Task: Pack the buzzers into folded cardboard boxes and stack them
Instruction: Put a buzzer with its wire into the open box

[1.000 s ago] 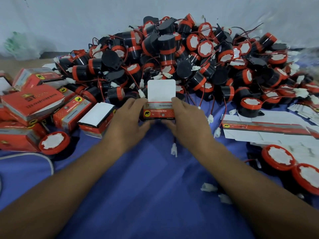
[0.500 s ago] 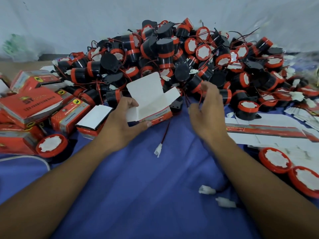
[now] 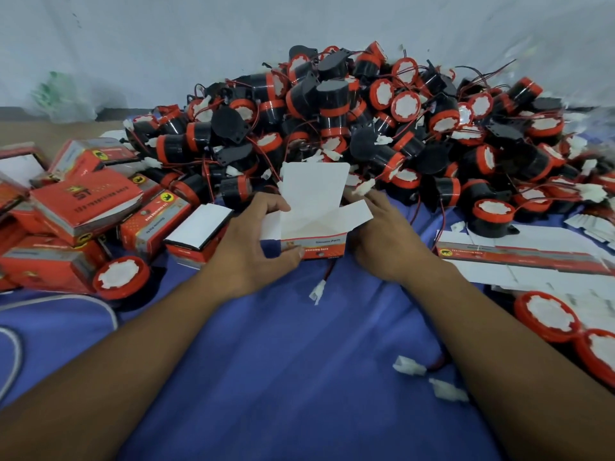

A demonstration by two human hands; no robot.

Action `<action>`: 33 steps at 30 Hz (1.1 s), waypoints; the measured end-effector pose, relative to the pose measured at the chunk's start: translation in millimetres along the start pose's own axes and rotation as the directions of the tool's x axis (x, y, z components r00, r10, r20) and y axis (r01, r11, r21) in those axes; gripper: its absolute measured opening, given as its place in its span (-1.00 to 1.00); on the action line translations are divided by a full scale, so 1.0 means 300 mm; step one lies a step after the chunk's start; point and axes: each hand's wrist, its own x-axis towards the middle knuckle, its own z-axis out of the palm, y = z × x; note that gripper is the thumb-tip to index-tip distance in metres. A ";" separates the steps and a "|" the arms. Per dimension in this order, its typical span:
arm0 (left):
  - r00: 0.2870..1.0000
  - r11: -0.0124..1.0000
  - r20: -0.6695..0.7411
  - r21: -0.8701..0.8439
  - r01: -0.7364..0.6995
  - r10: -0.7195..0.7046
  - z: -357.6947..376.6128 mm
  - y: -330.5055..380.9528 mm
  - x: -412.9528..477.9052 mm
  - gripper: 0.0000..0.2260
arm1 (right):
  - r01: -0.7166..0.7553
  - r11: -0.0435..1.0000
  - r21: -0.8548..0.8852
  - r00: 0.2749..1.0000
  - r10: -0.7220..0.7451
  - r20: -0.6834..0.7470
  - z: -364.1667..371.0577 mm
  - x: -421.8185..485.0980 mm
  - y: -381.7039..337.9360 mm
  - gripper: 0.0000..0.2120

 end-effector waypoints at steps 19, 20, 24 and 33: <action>0.989 0.997 0.124 0.011 0.077 -0.078 0.006 -0.012 -0.004 -0.56 | -0.218 0.801 0.558 0.696 0.528 -0.486 -0.097 -0.027 0.053 -0.93; 0.988 0.997 0.132 0.027 0.075 -0.078 0.007 -0.014 -0.004 -0.56 | -0.197 0.766 0.612 0.667 0.562 -0.489 -0.111 -0.030 0.052 -0.91; 0.985 0.995 0.150 0.069 0.078 -0.088 0.005 -0.021 -0.002 -0.54 | 0.012 0.561 0.828 0.591 0.664 -0.458 -0.172 -0.034 -0.002 -0.88; 0.982 0.999 0.187 0.039 -0.016 0.009 0.015 -0.004 -0.004 -0.39 | -0.059 0.956 0.288 0.950 0.142 -0.278 -0.105 -0.044 -0.150 -0.83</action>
